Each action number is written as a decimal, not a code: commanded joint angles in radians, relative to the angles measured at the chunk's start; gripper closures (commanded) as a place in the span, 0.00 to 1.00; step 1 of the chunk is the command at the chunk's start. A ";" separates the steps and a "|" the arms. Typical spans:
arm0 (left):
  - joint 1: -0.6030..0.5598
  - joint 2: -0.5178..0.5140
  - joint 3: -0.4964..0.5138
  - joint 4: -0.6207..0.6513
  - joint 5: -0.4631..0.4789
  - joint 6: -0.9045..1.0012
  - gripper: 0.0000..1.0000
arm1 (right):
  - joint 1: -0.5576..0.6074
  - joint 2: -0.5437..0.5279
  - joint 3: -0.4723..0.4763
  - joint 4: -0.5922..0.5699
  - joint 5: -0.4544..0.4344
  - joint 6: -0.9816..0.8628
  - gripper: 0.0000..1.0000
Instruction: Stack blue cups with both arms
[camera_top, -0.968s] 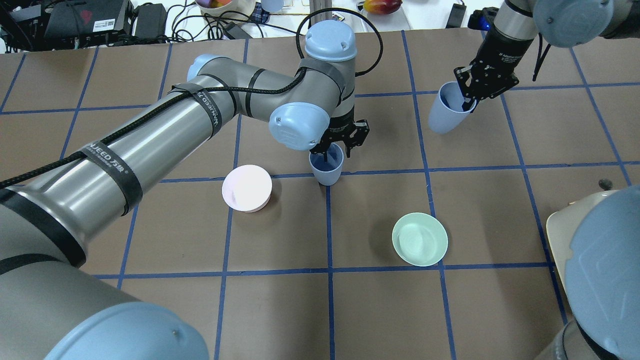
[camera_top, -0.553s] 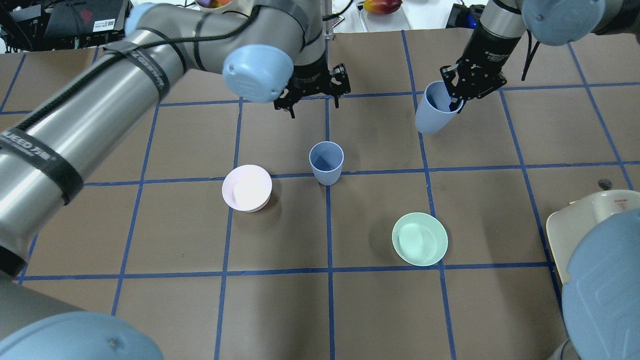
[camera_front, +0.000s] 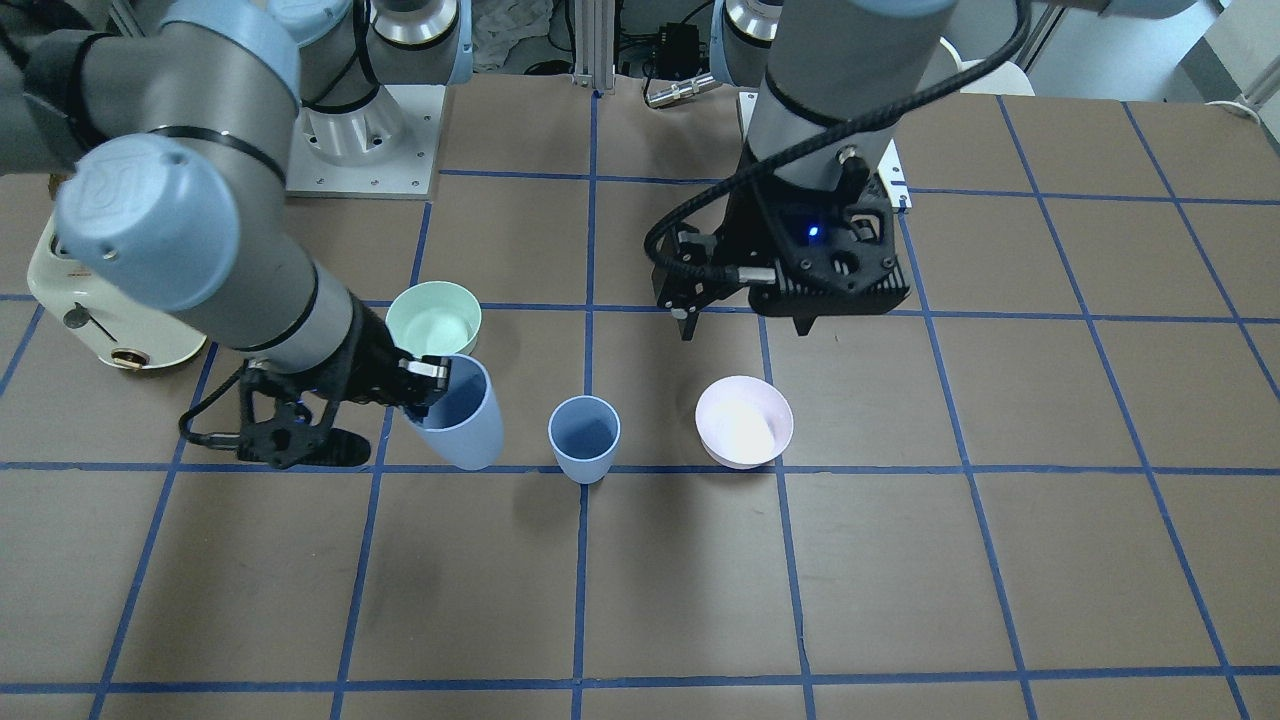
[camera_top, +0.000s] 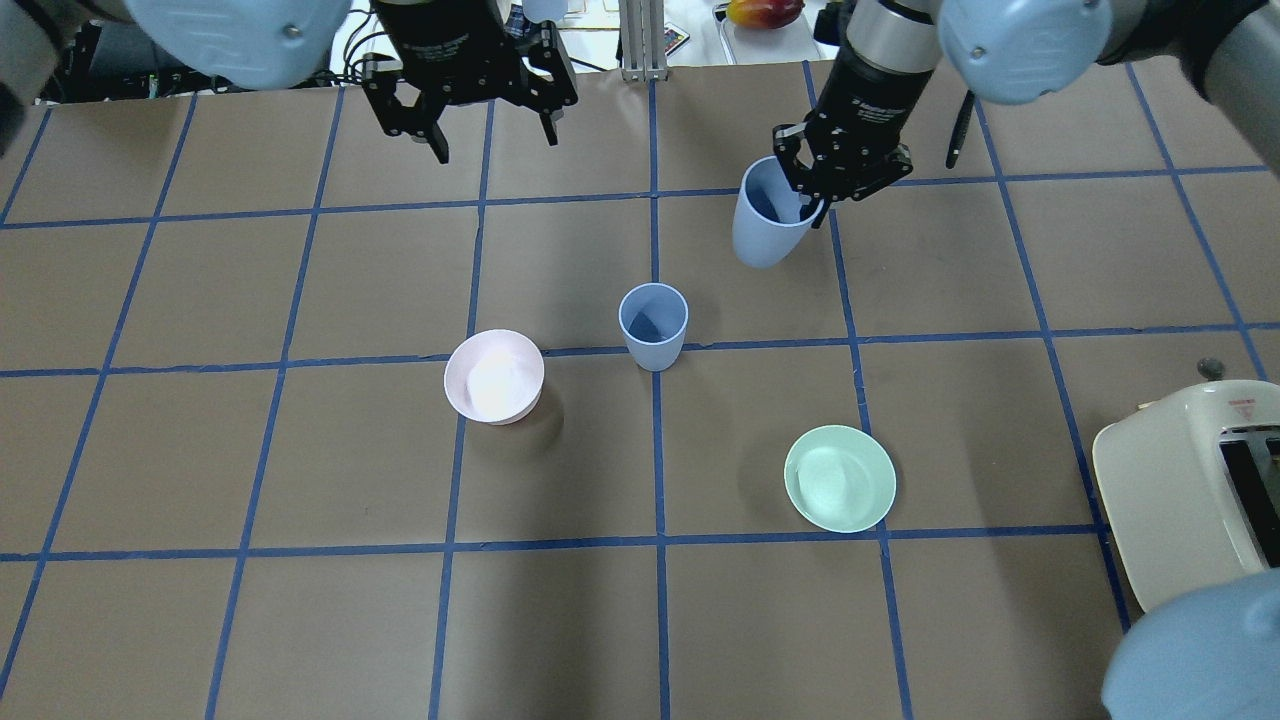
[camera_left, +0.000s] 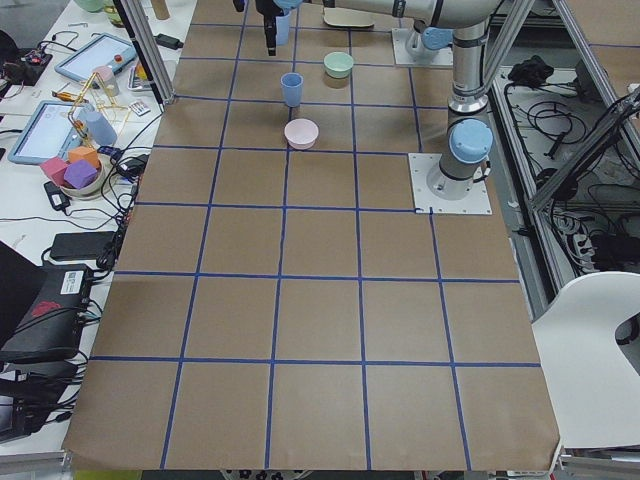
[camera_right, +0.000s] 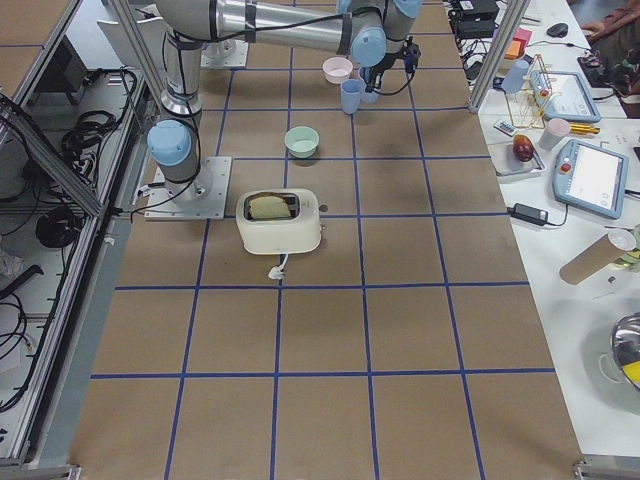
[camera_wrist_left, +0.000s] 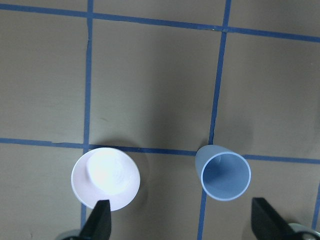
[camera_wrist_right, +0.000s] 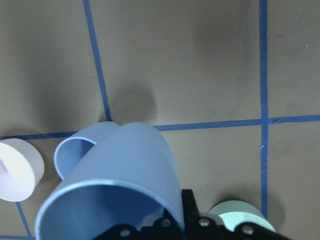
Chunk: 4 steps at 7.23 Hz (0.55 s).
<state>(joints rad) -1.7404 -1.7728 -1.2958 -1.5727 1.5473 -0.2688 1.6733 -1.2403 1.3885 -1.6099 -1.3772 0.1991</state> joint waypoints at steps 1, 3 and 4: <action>0.056 0.122 -0.174 0.005 0.071 0.162 0.00 | 0.112 -0.008 0.001 -0.021 -0.005 0.162 1.00; 0.135 0.171 -0.236 0.081 0.053 0.282 0.00 | 0.144 0.005 0.006 -0.034 0.000 0.210 1.00; 0.149 0.185 -0.247 0.098 0.048 0.284 0.00 | 0.147 0.019 0.010 -0.047 -0.003 0.215 1.00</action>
<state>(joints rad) -1.6205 -1.6103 -1.5170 -1.5112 1.6015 -0.0198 1.8108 -1.2349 1.3944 -1.6428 -1.3798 0.3965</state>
